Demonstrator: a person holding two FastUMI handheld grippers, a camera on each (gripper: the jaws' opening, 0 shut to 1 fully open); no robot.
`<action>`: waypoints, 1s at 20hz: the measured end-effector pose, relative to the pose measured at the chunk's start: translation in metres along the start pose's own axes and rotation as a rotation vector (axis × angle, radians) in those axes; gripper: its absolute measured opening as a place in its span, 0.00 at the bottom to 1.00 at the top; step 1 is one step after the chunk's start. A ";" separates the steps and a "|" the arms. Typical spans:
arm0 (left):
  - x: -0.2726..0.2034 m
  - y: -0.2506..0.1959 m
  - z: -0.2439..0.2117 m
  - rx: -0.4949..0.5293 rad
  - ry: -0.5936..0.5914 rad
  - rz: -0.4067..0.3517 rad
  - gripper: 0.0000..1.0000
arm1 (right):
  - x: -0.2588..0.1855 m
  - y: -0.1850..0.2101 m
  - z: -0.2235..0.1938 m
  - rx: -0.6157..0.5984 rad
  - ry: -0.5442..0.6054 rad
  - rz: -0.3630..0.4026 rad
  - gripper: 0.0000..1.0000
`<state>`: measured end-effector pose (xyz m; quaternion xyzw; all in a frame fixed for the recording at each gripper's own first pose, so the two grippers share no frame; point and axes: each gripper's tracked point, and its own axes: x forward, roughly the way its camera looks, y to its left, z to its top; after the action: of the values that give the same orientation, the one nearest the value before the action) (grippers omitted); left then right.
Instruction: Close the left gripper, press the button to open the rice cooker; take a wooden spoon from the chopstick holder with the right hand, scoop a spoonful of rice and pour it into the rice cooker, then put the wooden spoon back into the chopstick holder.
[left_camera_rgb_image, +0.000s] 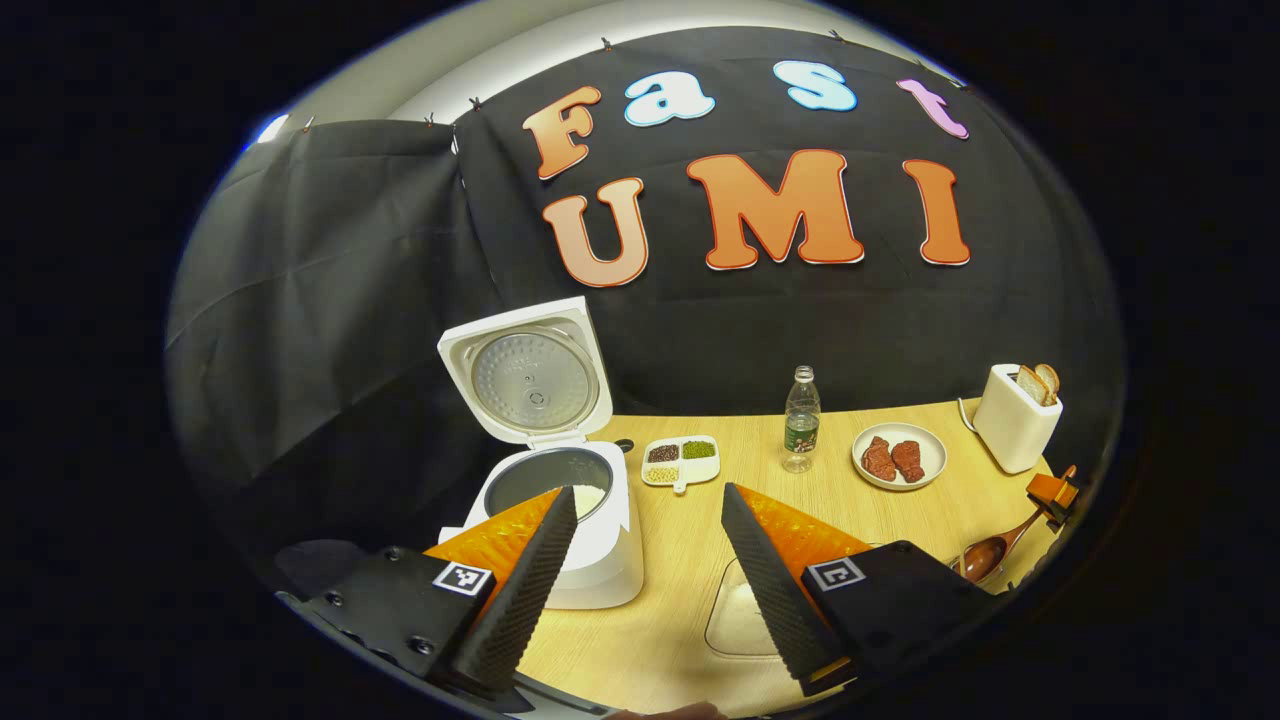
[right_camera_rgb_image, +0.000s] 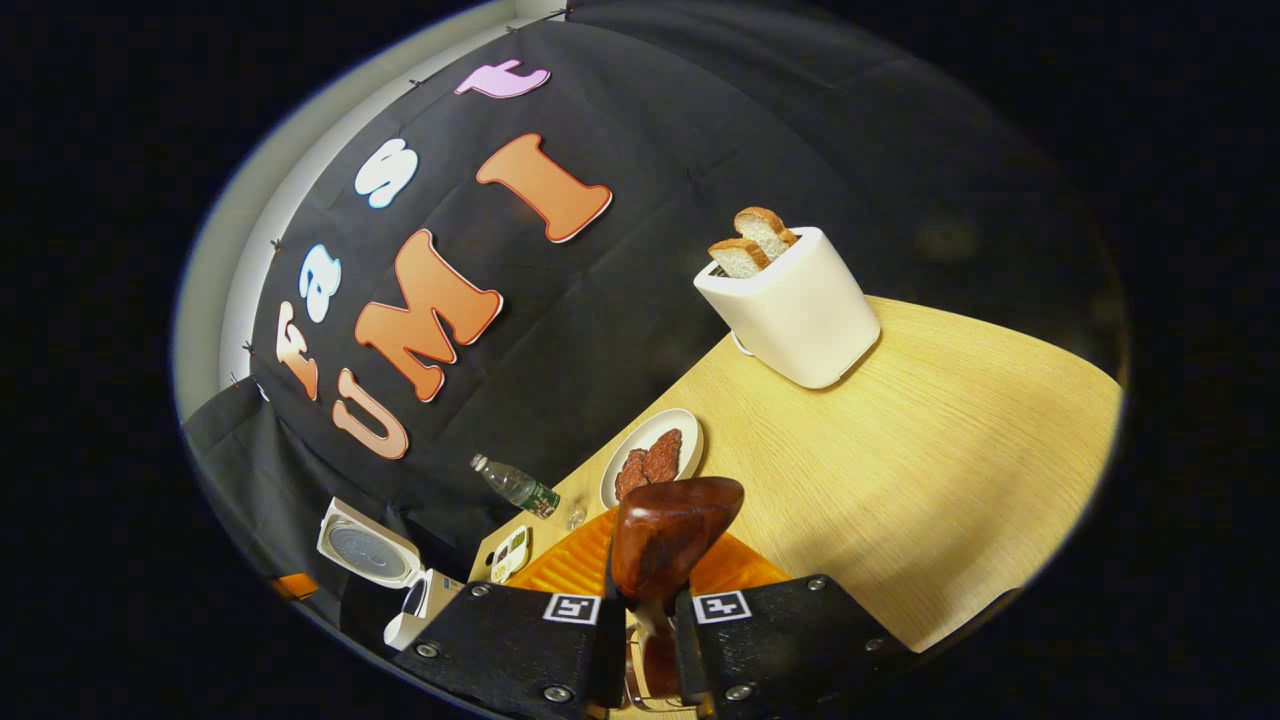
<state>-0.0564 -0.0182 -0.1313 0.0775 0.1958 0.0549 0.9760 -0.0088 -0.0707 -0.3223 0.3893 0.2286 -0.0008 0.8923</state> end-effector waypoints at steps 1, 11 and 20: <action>-0.001 0.000 0.001 0.003 -0.002 -0.001 0.99 | -0.002 0.002 0.001 -0.015 -0.014 -0.001 0.19; 0.003 -0.005 0.006 0.047 -0.022 -0.037 0.93 | -0.003 0.000 -0.014 -0.101 -0.080 -0.070 0.22; 0.016 0.011 0.009 0.020 -0.029 -0.047 0.92 | -0.013 -0.004 -0.019 -0.068 0.001 -0.110 0.33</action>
<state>-0.0386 -0.0067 -0.1274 0.0834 0.1841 0.0289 0.9789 -0.0288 -0.0621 -0.3312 0.3456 0.2501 -0.0420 0.9035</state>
